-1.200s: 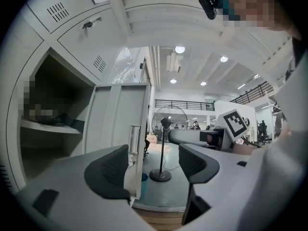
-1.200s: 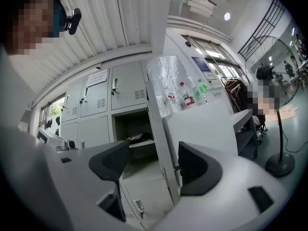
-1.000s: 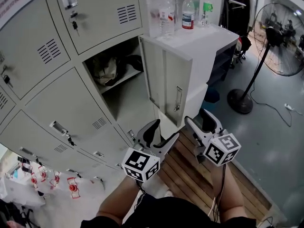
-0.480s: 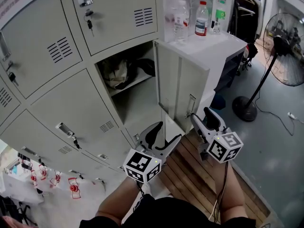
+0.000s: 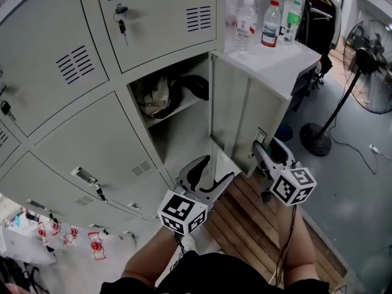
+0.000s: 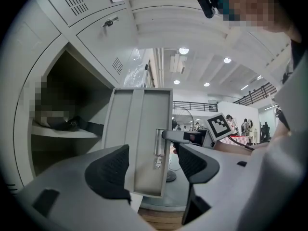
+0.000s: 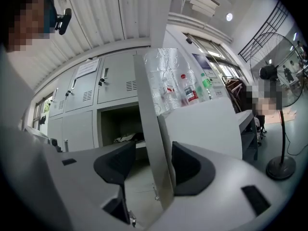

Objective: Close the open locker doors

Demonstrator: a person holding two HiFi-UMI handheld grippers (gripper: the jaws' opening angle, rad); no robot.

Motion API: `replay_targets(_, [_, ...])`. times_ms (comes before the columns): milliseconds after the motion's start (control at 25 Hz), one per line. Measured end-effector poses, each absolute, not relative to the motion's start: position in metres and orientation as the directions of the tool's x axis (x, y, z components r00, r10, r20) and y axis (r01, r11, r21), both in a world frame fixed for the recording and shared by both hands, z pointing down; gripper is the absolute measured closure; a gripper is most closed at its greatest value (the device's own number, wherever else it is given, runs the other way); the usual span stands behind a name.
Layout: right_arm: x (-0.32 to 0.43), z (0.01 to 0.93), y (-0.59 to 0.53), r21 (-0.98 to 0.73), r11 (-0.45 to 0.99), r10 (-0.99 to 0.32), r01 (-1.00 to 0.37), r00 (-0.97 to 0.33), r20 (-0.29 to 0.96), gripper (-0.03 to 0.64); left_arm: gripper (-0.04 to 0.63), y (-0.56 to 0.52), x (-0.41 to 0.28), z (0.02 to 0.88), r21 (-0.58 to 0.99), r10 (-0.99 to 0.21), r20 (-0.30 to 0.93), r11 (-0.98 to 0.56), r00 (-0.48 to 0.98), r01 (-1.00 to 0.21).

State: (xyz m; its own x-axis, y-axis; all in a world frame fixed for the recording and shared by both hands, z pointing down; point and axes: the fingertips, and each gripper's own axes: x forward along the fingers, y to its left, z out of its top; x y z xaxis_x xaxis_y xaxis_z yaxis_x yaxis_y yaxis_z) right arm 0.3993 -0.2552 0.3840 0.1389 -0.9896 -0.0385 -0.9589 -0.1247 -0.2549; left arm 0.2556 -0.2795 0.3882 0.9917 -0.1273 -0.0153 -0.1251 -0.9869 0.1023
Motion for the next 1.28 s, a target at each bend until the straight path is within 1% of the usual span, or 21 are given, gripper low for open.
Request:
replay_targets(120, [0.399, 0.385, -0.259, -0.260, -0.132, -0.989, -0.957, 0.146, -0.036, 0.399, 0.261, -0.285, 0.255, 0.390, 0.106, -0.120, -0.013, -0.987, 0.993, -0.118])
replay_targets(320, [0.394, 0.387, -0.263, -0.254, -0.132, -0.989, -0.958, 0.143, -0.025, 0.441, 0.261, -0.291, 0.251, 0.390, 0.110, -0.119, -0.010, -0.987, 0.993, -0.118])
replay_targets(640, [0.372, 0.389, -0.265, -0.249, -0.087, -0.996, -0.965, 0.093, -0.010, 0.482, 0.262, -0.290, 0.240, 0.391, 0.114, -0.142, -0.009, -0.984, 0.990, -0.140])
replay_targets(1280, [0.301, 0.390, -0.284, -0.196, 0.113, -0.993, -0.974, -0.115, -0.002, 0.448, 0.262, -0.289, 0.197, 0.393, 0.130, -0.254, -0.013, -0.959, 0.967, -0.250])
